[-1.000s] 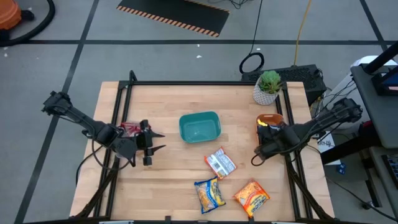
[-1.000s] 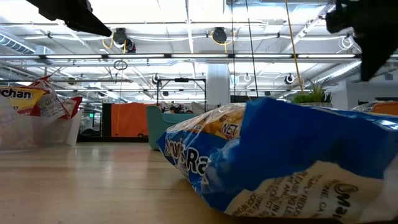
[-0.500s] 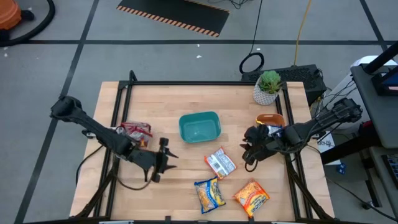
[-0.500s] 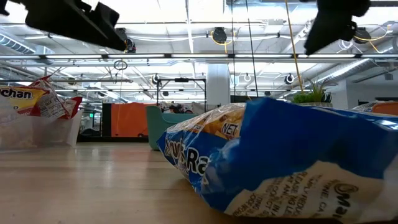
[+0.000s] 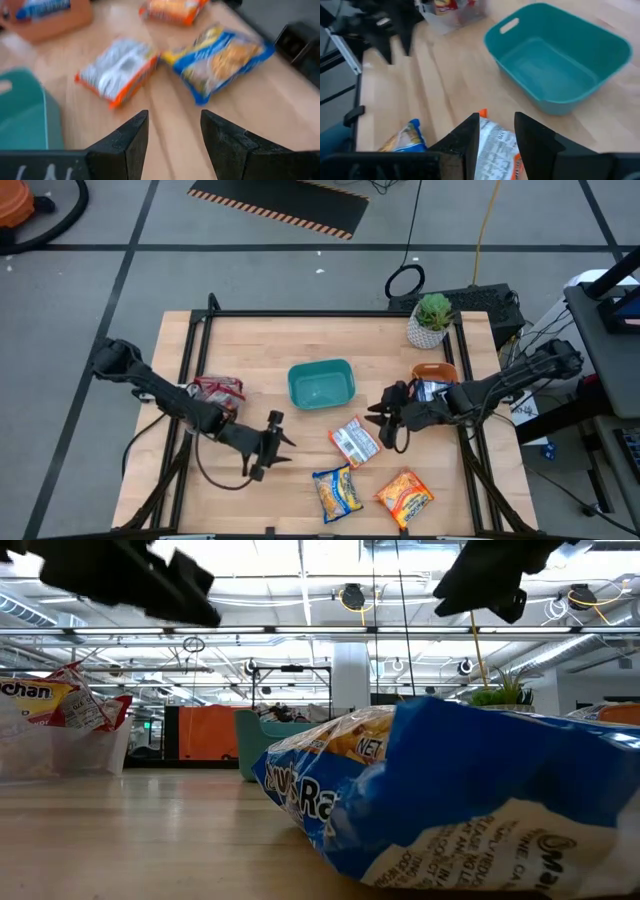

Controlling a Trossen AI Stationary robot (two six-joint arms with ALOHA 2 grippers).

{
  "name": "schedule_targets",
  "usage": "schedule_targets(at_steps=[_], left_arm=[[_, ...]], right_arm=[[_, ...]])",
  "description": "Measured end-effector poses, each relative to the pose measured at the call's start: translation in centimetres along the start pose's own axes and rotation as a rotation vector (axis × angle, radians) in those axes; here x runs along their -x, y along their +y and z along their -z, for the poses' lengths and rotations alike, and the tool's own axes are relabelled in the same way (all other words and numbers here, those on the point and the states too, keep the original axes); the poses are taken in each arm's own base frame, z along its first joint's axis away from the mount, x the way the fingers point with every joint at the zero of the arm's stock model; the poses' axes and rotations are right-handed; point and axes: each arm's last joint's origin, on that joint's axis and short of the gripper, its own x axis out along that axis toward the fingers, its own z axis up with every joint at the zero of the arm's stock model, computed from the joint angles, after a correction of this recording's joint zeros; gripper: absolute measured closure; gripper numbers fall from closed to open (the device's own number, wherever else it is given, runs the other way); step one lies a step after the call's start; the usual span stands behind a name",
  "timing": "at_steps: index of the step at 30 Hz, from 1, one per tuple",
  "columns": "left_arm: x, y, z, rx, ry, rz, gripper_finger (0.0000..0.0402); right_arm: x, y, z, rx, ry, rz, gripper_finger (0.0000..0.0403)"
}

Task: Sort Maruchan noodles
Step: Put the blue noodle pack into the orange bin

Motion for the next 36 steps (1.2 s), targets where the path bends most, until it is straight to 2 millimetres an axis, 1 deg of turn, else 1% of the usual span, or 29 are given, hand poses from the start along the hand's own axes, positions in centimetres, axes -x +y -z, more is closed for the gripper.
schedule_targets(at_steps=[3, 6, 11, 13, 16, 19, 23, 26, 29, 32, 34, 36], left_arm=[[0.3, -1.1, -0.5, -0.055, -0.053, -0.005, 0.0215], [0.5, -2.0, -0.6, -0.098, -0.064, -0.007, 0.0215], [0.6, -2.5, -0.6, -0.044, -0.064, 0.005, 0.0215], [0.1, -2.5, -0.7, -0.031, -0.06, 0.001, 0.0213], [-1.5, -3.0, -1.2, -0.036, -0.03, 0.028, 0.02], [-4.1, -4.1, -2.0, -0.066, -0.001, 0.069, 0.0178], [-7.6, -5.4, -2.0, -0.096, 0.098, 0.059, 0.0143], [-9.6, -5.7, -1.9, -0.139, 0.179, 0.014, 0.0123], [-10.9, -5.6, -1.7, -0.175, 0.264, -0.033, 0.012], [-12.0, -5.4, -1.4, -0.158, 0.303, 0.007, 0.0119], [-12.9, -5.3, -0.8, -0.146, 0.307, 0.048, 0.0119], [-13.6, -5.1, -0.3, -0.14, 0.307, 0.052, 0.0119]], right_arm=[[-0.4, -0.5, 0.2, -0.019, 0.02, 0.002, 0.0284], [-0.7, -1.0, 0.4, -0.045, 0.026, 0.022, 0.0284], [-0.9, -1.4, 0.5, -0.071, 0.073, -0.012, 0.0284], [-1.0, -1.4, 0.4, -0.073, 0.079, -0.019, 0.0284], [-0.9, -1.4, 0.4, -0.074, 0.076, -0.017, 0.0284], [-0.9, -1.3, 0.4, -0.075, 0.072, -0.02, 0.0284], [-0.9, -1.3, 0.4, -0.076, 0.082, -0.035, 0.0284], [-0.9, -1.2, 0.4, -0.075, 0.089, -0.046, 0.0284], [-0.9, -1.2, 0.5, -0.073, 0.107, -0.062, 0.0284], [-0.9, -1.1, 0.5, -0.049, 0.12, -0.077, 0.0284], [-0.9, -1.1, 0.6, -0.034, 0.123, -0.08, 0.0284], [-0.9, -1.1, 0.6, -0.029, 0.123, -0.081, 0.0284]])
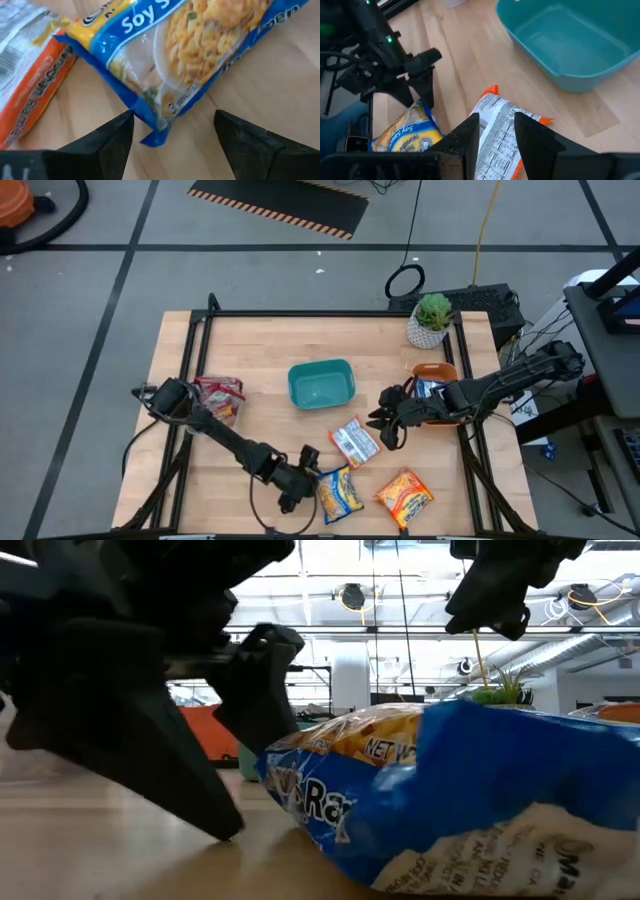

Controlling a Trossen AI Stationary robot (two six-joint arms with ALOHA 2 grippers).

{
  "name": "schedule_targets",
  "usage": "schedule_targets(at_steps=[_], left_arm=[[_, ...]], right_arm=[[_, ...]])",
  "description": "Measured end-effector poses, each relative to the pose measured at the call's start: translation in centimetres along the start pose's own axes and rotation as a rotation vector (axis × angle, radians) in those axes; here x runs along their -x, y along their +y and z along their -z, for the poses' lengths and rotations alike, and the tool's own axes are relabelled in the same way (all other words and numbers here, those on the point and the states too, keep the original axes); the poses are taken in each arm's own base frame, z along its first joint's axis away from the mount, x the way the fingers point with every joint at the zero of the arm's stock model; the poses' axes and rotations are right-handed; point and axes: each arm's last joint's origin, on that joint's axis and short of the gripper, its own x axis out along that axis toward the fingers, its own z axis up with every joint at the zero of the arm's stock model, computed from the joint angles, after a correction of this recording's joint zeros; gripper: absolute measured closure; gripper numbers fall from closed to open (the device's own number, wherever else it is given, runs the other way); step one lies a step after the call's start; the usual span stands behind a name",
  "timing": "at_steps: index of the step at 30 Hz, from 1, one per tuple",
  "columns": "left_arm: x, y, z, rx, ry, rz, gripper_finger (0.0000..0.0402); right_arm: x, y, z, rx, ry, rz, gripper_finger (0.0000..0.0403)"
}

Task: Sort Maruchan noodles
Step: Put the blue noodle pack into the orange bin

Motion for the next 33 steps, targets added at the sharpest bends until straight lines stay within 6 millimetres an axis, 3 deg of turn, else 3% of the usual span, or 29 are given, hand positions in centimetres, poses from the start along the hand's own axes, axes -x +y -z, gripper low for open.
schedule_targets(at_steps=[8, 11, 14, 23, 28, 33], left_arm=[[-0.5, 1.0, 0.0, 0.042, -0.015, -0.003, 0.0122], [-0.5, 1.0, -0.1, 0.045, -0.033, -0.01, 0.0144], [-0.7, 1.2, -0.2, 0.054, -0.052, -0.032, 0.0192], [-0.6, 2.2, -0.6, 0.069, -0.075, -0.07, 0.0385], [1.4, 2.2, -1.9, -0.012, -0.092, -0.175, 0.0393], [5.5, 2.4, -3.0, -0.061, -0.073, -0.367, 0.0394]], right_arm=[[0.0, 0.0, 0.0, -0.018, 0.014, -0.015, 0.0284], [0.0, 0.1, 0.0, -0.019, 0.015, -0.017, 0.0284], [0.0, 0.1, 0.0, -0.019, 0.015, -0.018, 0.0284], [0.0, 0.1, 0.0, -0.019, 0.015, -0.018, 0.0284], [-0.1, -0.1, -0.3, -0.033, -0.006, -0.014, 0.0284], [-0.2, -0.2, -1.6, -0.07, -0.093, -0.051, 0.0284]])
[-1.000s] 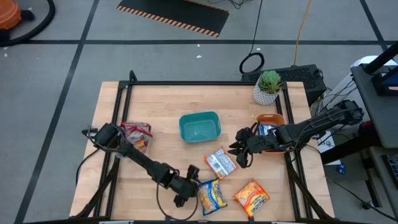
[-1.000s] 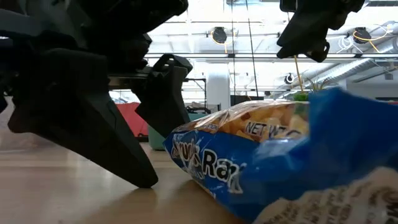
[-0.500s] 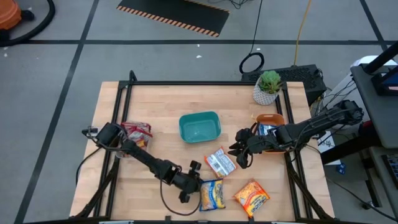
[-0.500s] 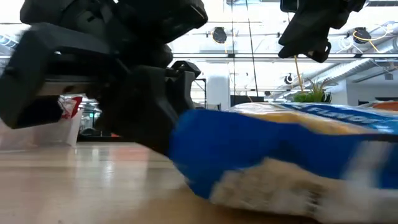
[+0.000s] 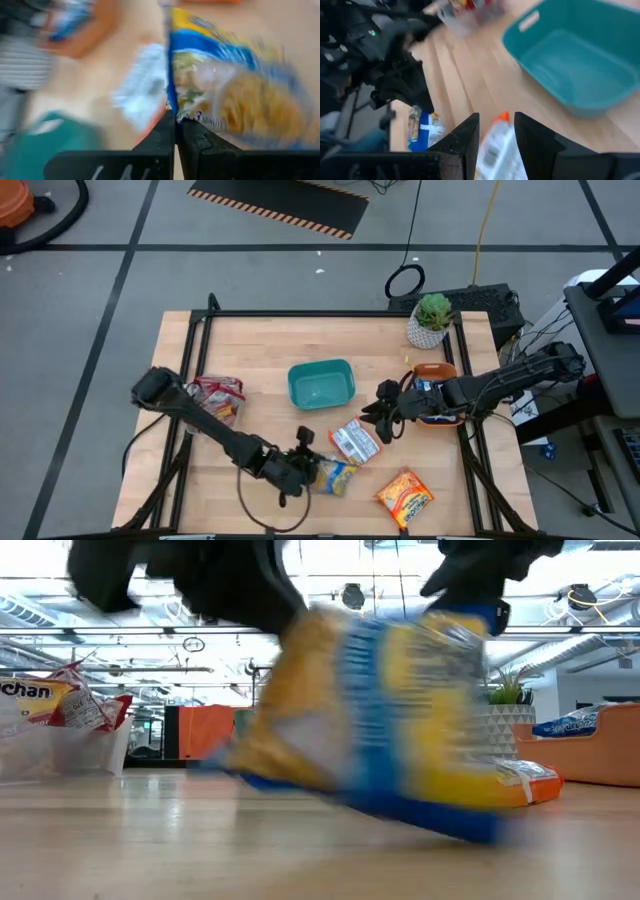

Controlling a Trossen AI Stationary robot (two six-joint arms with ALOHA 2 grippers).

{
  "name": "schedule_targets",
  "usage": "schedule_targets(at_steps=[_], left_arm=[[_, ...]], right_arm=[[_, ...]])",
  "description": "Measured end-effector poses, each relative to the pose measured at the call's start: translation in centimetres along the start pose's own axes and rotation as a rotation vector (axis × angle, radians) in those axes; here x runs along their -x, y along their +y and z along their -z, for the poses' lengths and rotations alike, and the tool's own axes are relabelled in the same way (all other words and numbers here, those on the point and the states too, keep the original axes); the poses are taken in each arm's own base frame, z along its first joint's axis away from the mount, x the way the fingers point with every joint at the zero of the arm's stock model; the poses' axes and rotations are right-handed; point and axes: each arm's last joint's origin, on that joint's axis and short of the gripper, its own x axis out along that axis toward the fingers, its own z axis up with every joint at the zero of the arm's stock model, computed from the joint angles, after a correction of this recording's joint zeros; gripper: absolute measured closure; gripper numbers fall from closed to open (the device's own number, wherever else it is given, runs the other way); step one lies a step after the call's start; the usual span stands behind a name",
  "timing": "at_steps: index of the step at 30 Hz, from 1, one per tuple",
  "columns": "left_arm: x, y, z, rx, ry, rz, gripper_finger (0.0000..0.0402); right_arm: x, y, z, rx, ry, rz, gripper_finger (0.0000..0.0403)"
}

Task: Sort Maruchan noodles
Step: Put the blue noodle pack into the orange bin

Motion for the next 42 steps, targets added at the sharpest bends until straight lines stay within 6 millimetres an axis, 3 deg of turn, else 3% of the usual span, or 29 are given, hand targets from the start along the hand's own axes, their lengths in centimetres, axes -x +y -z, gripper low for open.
schedule_targets(at_steps=[7, 14, 21, 28, 34, 42], left_arm=[[5.9, 2.6, -0.8, -0.018, 0.034, -0.245, 0.0395], [9.5, 4.5, -0.3, -0.009, 0.075, -0.322, 0.0396], [10.7, 5.7, 0.7, 0.023, 0.134, -0.354, 0.0396], [10.8, 6.3, 1.0, 0.039, 0.154, -0.36, 0.0396], [10.9, 6.1, 1.2, 0.06, 0.163, -0.332, 0.0396], [11.1, 5.8, 1.2, 0.077, 0.155, -0.325, 0.0396]], right_arm=[[-0.5, 0.5, -0.8, 0.093, -0.092, -0.033, 0.0284], [-3.2, 1.5, -1.2, 0.188, -0.15, -0.045, 0.0284], [-5.2, 4.9, -3.6, 0.251, -0.054, 0.017, 0.0284], [-7.7, 9.4, -3.9, 0.579, -0.007, 0.016, 0.0284], [-8.6, 10.4, -3.8, 0.716, -0.064, 0.14, 0.0263], [-8.7, 10.0, -4.3, 0.638, -0.071, 0.143, 0.0165]])
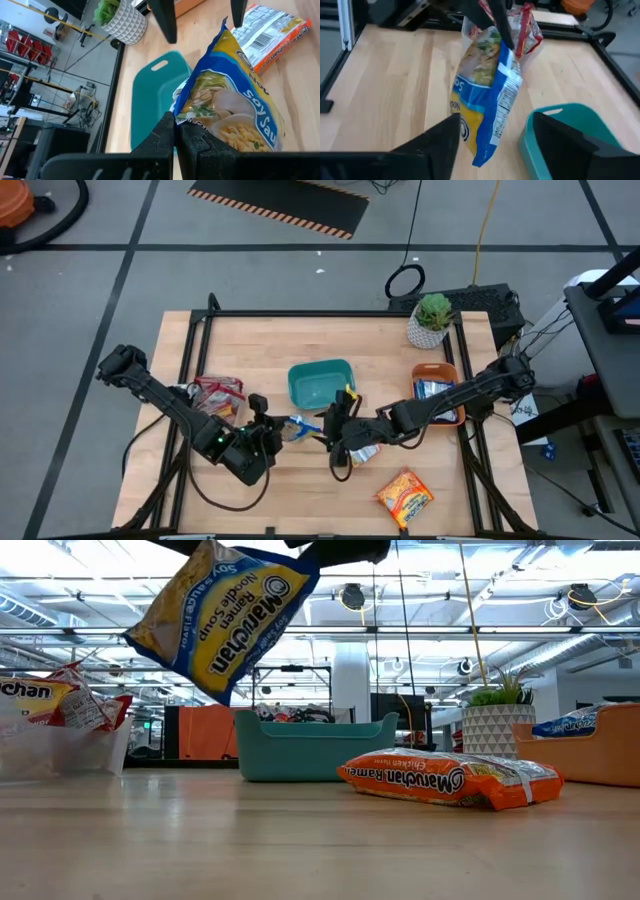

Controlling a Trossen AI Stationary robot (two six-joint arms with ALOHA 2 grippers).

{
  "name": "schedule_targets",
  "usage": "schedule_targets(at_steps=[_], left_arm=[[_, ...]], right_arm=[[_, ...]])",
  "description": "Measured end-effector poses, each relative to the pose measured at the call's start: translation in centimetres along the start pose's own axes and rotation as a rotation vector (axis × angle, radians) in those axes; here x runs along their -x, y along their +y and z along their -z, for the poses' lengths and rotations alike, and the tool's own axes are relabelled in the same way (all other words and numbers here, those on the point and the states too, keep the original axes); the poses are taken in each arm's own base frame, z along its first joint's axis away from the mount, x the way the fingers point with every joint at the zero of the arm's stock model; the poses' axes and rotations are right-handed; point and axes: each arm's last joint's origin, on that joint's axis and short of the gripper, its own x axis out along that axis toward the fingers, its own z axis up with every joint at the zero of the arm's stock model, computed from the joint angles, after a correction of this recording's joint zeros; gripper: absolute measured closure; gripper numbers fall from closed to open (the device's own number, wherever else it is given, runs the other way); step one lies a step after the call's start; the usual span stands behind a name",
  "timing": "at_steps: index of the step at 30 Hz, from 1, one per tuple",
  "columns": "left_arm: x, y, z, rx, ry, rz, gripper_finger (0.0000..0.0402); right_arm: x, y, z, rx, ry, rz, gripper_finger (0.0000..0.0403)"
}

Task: Sort Maruchan noodles
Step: Put the blue noodle pack into the orange bin

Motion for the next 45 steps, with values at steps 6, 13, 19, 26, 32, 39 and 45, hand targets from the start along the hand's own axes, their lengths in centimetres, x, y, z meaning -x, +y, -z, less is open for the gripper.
schedule_targets(at_steps=[6, 13, 19, 26, 32, 39, 45], left_arm=[[0.0, 0.0, 0.0, 0.022, 0.0, -0.001, 0.0396], [0.0, 0.0, 0.0, 0.034, 0.0, 0.0, 0.0396], [-0.1, 0.1, 0.0, 0.038, 0.001, -0.002, 0.0396], [-0.2, 0.2, 0.0, 0.042, 0.003, -0.004, 0.0396], [-0.3, 0.3, -0.1, 0.05, 0.004, -0.007, 0.0396], [-0.6, 0.4, -0.3, 0.076, -0.003, -0.012, 0.0396], [-0.6, 0.5, -0.2, 0.082, -0.001, -0.013, 0.0396]], right_arm=[[-0.8, -1.3, 0.2, -0.156, 0.032, -0.043, 0.0127], [-1.8, -1.9, 1.6, -0.247, 0.074, -0.153, 0.0134], [-2.6, -2.9, 2.2, -0.271, 0.014, -0.148, 0.0135], [-3.1, -3.4, 2.6, -0.317, 0.0, -0.191, 0.0146], [-3.0, -3.3, 2.2, -0.314, -0.036, -0.246, 0.0178], [-3.1, -3.5, 2.1, -0.327, -0.042, -0.24, 0.021], [-3.1, -3.6, 2.1, -0.318, -0.045, -0.239, 0.0254]])
